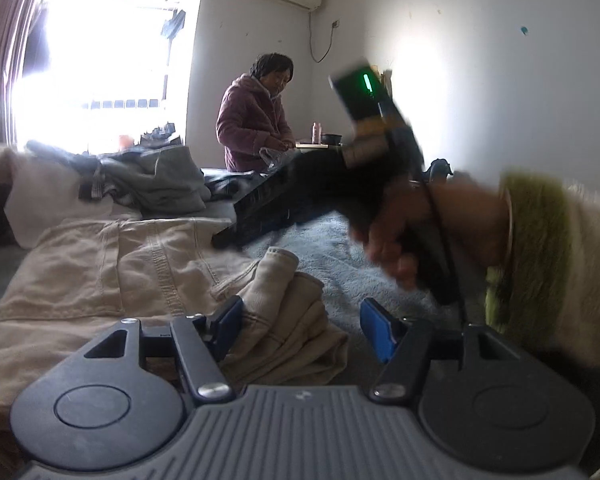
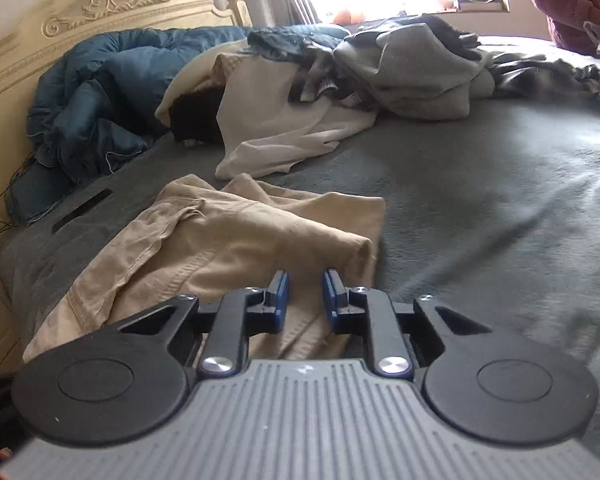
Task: Fold clothes
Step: 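Lower the folded trousers and open both grippers, then withdraw both open grippers from the folded trousers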
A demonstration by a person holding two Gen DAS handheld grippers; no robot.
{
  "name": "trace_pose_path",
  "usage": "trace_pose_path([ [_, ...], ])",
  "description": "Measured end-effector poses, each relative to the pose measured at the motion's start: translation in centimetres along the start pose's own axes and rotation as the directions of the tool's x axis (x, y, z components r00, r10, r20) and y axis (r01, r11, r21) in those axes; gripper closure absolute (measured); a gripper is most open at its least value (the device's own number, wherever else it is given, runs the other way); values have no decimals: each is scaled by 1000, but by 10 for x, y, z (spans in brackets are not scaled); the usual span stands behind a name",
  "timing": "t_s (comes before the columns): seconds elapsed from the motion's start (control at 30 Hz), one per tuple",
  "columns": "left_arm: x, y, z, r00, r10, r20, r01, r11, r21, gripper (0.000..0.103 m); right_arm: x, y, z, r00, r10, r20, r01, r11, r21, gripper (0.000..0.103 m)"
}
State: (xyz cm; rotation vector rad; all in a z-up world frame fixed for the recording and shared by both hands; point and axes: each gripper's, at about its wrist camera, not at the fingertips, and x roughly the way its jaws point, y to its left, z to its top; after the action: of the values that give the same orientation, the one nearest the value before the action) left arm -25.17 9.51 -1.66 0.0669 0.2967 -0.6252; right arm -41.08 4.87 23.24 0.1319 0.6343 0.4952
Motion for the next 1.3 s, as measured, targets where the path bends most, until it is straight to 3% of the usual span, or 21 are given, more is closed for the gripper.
trace_pose_path([
  [0.07,1,-2,-3,1000,10,12,-10,1000,19,36,-12,8,12,999,-31,13,31,999,-35,85],
  [0.2,3,-10,-10,998,46,32,-48,995,87,36,-17,41,35,997,17,75,-1,977,-215,85],
  [0.27,4,-17,-15,997,70,39,-76,986,148,36,1,51,41,999,19,45,-6,962,-274,87],
  [0.33,6,-23,-20,995,92,47,-100,975,200,36,28,48,34,999,-46,-12,40,947,-319,88],
  [0.43,8,-27,-26,993,102,65,-116,959,258,34,45,31,23,999,-18,-31,8,957,-291,90],
  [0.63,15,-32,-41,986,122,112,-153,932,328,29,27,68,56,999,-28,-25,17,927,-374,88],
  [0.8,14,-40,-48,980,139,140,-179,925,334,27,64,100,78,990,93,-108,-129,907,-400,88],
  [0.9,14,-46,-53,977,153,147,-197,915,353,27,111,102,65,978,28,-207,-119,888,-445,89],
  [1.03,15,-48,-59,975,145,166,-198,905,376,22,116,100,61,978,23,-208,-118,881,-458,89],
  [1.13,16,-50,-62,974,144,175,-201,903,380,20,89,120,65,986,25,-168,-113,835,-539,87],
  [1.23,15,-48,-61,975,141,172,-197,905,376,20,73,135,55,976,86,-201,-191,783,-593,86],
  [1.3,15,-47,-60,975,147,169,-201,904,376,20,87,133,41,973,20,-230,-162,766,-622,86],
])
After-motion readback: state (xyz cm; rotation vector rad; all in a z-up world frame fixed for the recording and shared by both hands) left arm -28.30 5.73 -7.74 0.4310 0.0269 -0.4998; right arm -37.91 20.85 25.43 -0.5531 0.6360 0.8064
